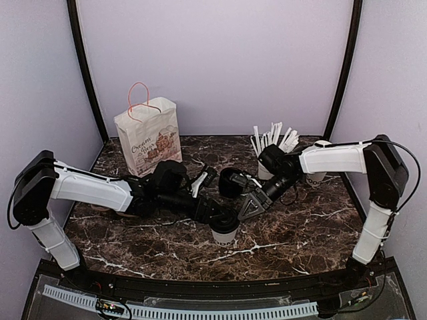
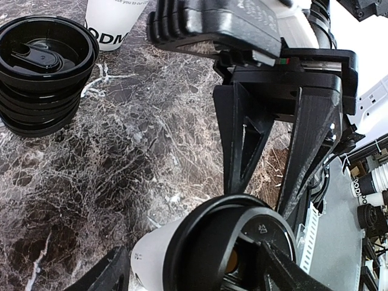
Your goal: Pack the takeout coffee
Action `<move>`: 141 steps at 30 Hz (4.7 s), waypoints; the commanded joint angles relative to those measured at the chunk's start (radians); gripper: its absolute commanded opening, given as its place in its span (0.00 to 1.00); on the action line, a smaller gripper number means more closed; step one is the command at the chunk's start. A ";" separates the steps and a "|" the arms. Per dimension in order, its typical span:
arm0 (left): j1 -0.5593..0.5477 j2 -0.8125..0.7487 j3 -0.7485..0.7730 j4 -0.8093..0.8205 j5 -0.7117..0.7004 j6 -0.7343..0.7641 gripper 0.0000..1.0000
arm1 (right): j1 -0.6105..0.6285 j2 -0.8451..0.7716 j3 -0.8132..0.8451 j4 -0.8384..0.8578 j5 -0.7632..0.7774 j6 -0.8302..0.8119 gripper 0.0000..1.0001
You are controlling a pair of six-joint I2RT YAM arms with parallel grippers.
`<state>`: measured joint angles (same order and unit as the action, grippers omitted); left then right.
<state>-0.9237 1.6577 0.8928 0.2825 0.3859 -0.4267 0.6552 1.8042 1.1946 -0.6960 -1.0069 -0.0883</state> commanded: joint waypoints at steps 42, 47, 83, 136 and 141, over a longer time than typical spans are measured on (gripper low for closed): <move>-0.008 -0.075 -0.016 -0.025 -0.087 0.109 0.79 | -0.003 -0.015 0.081 -0.119 0.146 -0.141 0.49; -0.007 -0.135 -0.003 -0.033 -0.109 0.121 0.81 | -0.004 -0.019 0.084 -0.128 0.173 -0.154 0.53; 0.060 -0.099 -0.050 0.011 0.067 -0.008 0.56 | 0.028 0.068 0.191 -0.086 0.425 -0.158 0.57; 0.088 0.018 0.053 -0.045 0.057 -0.127 0.66 | 0.115 -0.062 0.118 0.025 0.586 -0.157 0.81; 0.088 -0.019 -0.011 -0.048 0.030 -0.149 0.65 | 0.078 -0.031 0.160 0.025 0.609 -0.145 0.81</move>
<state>-0.8276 1.6886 0.9375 0.2562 0.4294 -0.5587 0.7647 1.7397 1.3087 -0.7082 -0.4622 -0.2584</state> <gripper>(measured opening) 0.655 0.807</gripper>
